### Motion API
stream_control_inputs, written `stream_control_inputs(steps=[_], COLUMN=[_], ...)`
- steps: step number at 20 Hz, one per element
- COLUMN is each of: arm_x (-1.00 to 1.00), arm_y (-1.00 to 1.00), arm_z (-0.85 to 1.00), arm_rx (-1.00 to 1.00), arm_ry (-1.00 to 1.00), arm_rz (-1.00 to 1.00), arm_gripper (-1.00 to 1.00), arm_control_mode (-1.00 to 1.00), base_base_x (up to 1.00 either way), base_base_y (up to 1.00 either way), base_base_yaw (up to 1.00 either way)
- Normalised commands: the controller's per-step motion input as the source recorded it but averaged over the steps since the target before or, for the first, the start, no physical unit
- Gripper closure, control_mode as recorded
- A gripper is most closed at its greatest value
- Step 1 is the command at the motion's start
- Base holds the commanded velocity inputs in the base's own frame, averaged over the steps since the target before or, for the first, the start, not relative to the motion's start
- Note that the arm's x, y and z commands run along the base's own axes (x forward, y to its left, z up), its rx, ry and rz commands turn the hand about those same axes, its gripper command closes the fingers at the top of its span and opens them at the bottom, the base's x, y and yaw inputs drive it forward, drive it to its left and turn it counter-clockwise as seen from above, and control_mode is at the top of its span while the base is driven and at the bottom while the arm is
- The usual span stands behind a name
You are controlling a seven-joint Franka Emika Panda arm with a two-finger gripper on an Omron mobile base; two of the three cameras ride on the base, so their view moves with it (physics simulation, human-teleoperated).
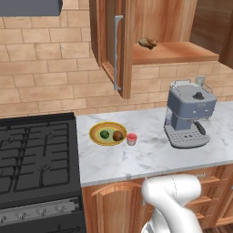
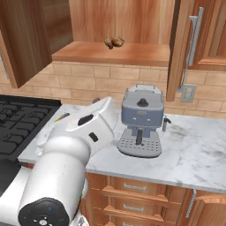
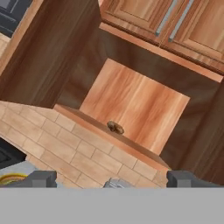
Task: Pick the avocado and bread from the counter and place them on the plate. Then pick the jam from the cabinet and place it next to the plate. Lastly close the cabinet door.
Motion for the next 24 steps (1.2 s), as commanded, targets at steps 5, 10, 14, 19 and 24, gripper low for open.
stream_control_inputs(steps=[5,10,14,19,24], arm_x=[0.00,0.00,0.00,0.00,0.20], arm_y=[-0.50,-0.59,-0.54,-0.49,-0.21], arm_z=[0.00,0.00,0.00,0.00,-0.09], arm_rx=[0.00,0.00,0.00,0.00,-0.01], arm_ry=[-0.07,-0.06,-0.06,-0.05,-0.03], arm_rz=[0.00,0.00,0.00,0.00,0.02], arm_gripper=[-1.00,-1.00,-1.00,-1.00,-1.00], arm_control_mode=[-1.00,-1.00,-1.00,-1.00,-1.00], base_base_x=[0.00,0.00,0.00,0.00,0.00], base_base_y=[0.00,0.00,0.00,0.00,0.00], base_base_yaw=[0.00,0.00,0.00,0.00,0.00])
